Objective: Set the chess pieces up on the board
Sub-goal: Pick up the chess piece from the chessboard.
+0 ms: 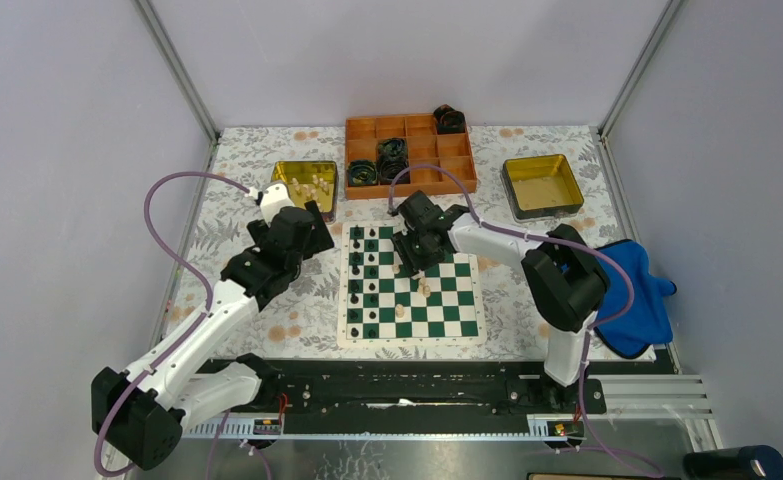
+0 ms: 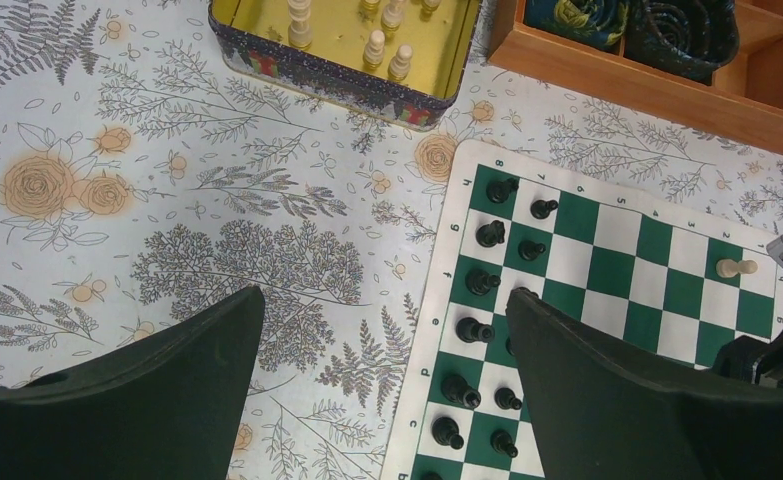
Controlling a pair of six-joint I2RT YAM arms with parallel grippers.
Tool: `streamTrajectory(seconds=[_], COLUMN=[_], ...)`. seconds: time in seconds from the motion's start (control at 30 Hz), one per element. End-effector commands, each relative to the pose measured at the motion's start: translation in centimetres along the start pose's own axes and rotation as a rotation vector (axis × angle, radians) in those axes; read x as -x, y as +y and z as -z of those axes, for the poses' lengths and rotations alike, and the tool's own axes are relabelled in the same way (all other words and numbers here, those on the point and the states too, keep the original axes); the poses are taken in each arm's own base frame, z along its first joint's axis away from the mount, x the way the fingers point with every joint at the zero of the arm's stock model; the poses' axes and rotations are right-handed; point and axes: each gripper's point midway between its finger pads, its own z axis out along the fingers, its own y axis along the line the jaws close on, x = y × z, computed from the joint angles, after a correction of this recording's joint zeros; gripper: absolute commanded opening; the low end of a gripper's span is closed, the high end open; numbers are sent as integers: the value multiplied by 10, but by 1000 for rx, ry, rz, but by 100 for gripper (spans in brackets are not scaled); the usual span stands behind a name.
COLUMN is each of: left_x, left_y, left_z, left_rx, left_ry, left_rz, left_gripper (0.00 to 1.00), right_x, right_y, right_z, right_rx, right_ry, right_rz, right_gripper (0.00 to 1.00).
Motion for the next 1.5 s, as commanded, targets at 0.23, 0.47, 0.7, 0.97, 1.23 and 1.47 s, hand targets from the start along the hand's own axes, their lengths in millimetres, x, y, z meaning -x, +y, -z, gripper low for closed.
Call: streamTrajectory(seconds=[0.23,0.47,0.7,0.97,1.23,1.47], left_x=[6,3,1,1,-2,-3], left_y=[-4,-3,-2,-2,-3,-2], left_z=[-4,-5,-6,-5,-5,-6], left_rx=[-8,-4,-3,-9,-14,-14], left_ry=[-35,-31,-27,-25,-18,-13], left_rz=[-14,-24,-25,-22,-22,-22], left_gripper=[99,99,99,99,99,99], right_x=[23,18,14,7,3,2], right_y=[10,8,4,1,-1,-2], right_z=[-4,-5,-4,-4,-4,-5], right_rx=[32,18,-2,-16,-25,-31], right_ry=[-30,-14,-8,2,6,7], right_rz=[18,6,-1,-13,-19,-21], right_gripper=[41,37,35,34,30,22])
